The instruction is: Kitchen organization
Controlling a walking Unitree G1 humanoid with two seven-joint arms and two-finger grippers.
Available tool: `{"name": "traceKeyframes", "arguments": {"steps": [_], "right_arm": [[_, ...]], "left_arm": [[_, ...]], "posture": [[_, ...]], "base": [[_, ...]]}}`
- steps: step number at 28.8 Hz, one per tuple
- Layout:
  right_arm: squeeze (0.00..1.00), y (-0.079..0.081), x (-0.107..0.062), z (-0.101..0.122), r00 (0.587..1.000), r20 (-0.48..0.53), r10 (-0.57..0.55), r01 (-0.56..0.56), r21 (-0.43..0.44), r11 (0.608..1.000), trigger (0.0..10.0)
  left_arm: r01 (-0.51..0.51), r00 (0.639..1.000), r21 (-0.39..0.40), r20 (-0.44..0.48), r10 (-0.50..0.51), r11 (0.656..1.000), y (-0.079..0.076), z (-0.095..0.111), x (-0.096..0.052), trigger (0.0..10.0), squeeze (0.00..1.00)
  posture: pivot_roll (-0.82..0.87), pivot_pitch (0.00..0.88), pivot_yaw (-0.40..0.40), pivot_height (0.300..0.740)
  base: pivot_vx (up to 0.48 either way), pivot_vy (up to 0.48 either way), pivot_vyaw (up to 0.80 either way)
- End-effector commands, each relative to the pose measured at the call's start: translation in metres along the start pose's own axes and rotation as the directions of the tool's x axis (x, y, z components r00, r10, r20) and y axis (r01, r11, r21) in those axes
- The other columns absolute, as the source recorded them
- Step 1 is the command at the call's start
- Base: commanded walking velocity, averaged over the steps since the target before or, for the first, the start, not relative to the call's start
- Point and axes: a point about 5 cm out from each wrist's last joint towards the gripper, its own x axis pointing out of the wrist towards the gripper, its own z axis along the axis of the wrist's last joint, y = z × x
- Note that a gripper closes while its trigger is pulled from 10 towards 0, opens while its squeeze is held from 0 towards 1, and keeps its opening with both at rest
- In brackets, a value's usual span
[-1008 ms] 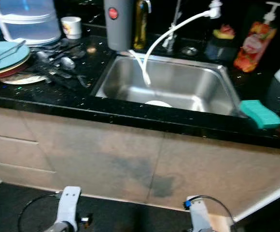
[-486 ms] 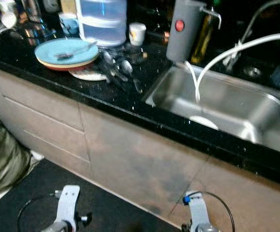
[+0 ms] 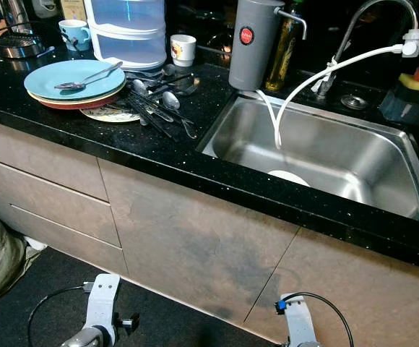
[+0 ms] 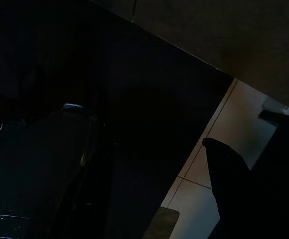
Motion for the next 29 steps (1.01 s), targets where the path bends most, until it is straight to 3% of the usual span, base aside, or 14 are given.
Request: {"name": "traceKeyframes", "arguments": {"steps": [1,29], "right_arm": [[0.0,-0.0045,-0.0007,0.0018,1.0,-0.004,-0.013,0.013,0.003,1.0,10.0],[0.0,-0.0056,-0.0011,-0.0042,1.0,-0.024,-0.013,0.013,0.006,1.0,10.0]], "left_arm": [[0.001,1.0,-0.033,0.0,-0.001,0.999,-0.0033,0.001,0.0009,10.0,0.0],[0.011,1.0,-0.026,-0.017,-0.011,1.0,-0.0058,-0.0025,0.0007,10.0,0.0]], "posture": [[0.12,0.0,-0.099,0.74],[0.11,0.0,-0.098,0.74]], "base": [[0.0,0.0,0.0],[0.0,0.0,0.0]]}}
